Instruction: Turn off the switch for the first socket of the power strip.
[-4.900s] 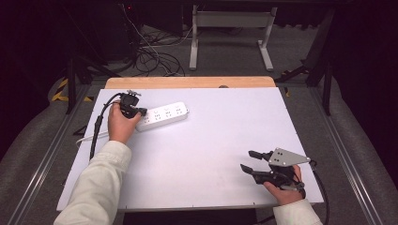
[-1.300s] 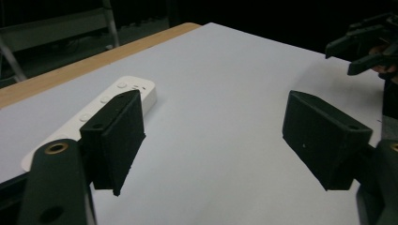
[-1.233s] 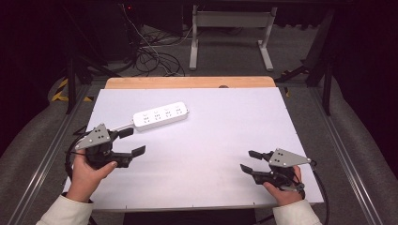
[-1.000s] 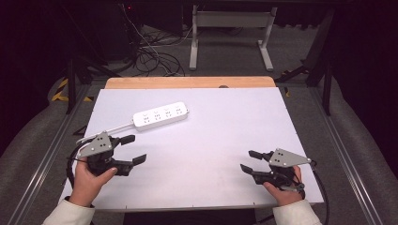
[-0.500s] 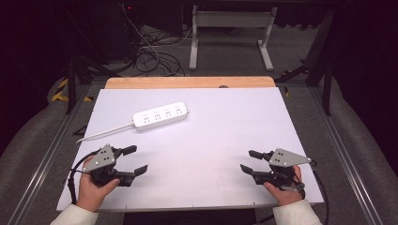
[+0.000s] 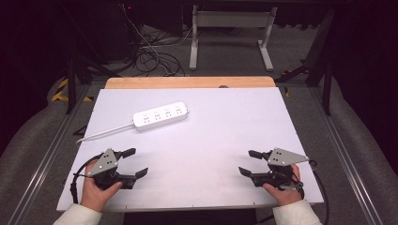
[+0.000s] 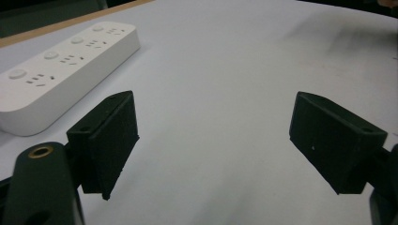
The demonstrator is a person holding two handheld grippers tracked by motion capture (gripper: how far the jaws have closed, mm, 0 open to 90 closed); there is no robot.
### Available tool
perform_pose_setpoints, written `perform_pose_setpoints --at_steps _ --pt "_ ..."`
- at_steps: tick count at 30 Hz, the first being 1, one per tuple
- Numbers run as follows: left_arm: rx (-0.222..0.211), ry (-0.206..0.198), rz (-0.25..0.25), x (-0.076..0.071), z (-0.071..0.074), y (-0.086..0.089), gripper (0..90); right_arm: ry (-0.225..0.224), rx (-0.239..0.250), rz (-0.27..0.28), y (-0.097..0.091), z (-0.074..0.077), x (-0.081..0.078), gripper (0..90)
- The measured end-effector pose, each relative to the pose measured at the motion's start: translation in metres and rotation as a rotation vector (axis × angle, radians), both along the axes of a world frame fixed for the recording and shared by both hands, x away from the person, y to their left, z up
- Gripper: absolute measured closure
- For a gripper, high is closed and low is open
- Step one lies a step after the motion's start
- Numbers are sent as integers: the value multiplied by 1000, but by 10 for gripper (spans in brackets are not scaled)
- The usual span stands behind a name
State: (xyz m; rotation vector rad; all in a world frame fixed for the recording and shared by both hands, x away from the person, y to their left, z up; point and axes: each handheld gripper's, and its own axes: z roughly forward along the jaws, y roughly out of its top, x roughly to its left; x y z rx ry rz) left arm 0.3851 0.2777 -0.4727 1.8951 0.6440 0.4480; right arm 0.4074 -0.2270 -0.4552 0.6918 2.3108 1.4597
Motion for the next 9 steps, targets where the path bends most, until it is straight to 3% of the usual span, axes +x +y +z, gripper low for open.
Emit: perform_pose_setpoints --at_steps 4,7,9 --pt "-17 33 -15 0 0 -2 164 7 8 -4 0 0 0 280" --pt "-54 59 -24 1 0 -1 158 25 12 2 0 -1 2 254" --pt "-52 44 -22 2 0 0 151 36 11 4 1 -2 3 247"
